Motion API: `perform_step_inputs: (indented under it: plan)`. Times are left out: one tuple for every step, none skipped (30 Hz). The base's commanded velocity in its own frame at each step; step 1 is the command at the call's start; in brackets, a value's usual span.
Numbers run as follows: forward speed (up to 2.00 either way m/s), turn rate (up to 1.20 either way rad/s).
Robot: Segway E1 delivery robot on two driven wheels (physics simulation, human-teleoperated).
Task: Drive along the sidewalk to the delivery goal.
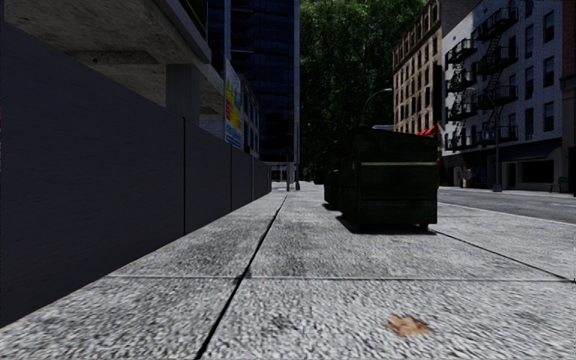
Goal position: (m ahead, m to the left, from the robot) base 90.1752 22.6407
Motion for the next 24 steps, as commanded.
perform_step_inputs:
  plan:
    - [2.0,0.0]
    - [2.0,0.0]
    - [2.0,0.0]
    - [2.0,0.0]
    - [2.0,0.0]
    - [2.0,0.0]
    - [2.0,0.0]
    - [2.0,0.0]
    - [2.0,0.0]
    - [2.0,0.0]
    - [2.0,0.0]
    - [2.0,0.0]
    - [2.0,0.0]
    - [2.0,0.0]
    - [2.0,0.0]
    - [2.0,0.0]
    - [2.0,0.0]
    - [2.0,0.0]
    - [2.0,0.0]
    - [2.0,0.0]
    - [2.0,0.0]
    - [2.0,0.0]
    - [2.0,0.0]
    - [2.0,0.0]
